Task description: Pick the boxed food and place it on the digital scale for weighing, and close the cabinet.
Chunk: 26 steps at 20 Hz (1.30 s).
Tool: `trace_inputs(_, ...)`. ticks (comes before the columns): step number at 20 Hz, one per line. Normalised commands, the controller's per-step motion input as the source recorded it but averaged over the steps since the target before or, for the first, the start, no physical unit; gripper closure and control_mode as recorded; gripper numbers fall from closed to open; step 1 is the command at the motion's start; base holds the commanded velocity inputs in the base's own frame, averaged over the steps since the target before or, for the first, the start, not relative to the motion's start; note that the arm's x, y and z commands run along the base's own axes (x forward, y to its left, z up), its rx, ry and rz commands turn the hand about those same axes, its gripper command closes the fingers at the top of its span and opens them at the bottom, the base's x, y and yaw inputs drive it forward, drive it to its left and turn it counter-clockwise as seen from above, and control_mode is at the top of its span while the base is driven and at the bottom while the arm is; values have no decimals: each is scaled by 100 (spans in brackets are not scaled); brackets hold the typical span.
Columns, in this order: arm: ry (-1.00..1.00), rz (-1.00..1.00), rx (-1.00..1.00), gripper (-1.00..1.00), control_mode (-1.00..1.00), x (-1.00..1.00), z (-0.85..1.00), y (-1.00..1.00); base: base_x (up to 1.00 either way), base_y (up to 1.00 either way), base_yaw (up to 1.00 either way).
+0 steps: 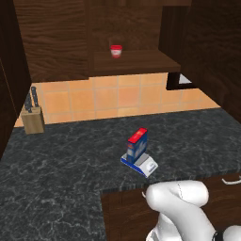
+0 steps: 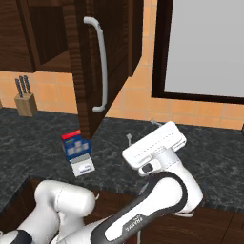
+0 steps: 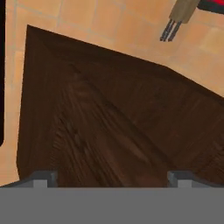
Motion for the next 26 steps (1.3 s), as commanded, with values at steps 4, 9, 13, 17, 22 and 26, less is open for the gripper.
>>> trace_inputs(4,-28,29,8,-100,-100,53,32,14,0,0,0)
trace_inputs(9,-22,20,0,-100,-100,73,28,60,0,0,0)
trace_inputs(13,-13,14,-3,-100,-100,18,62,85,0,0,0)
trace_inputs(17,2,12,-7,-100,-100,0,76,100,0,0,0)
trace_inputs(22,2,8,-23,-100,-100,0,83,100,0,0,0)
trace_inputs(26,31,-9,-42,-100,-100,15,65,100,0,0,0)
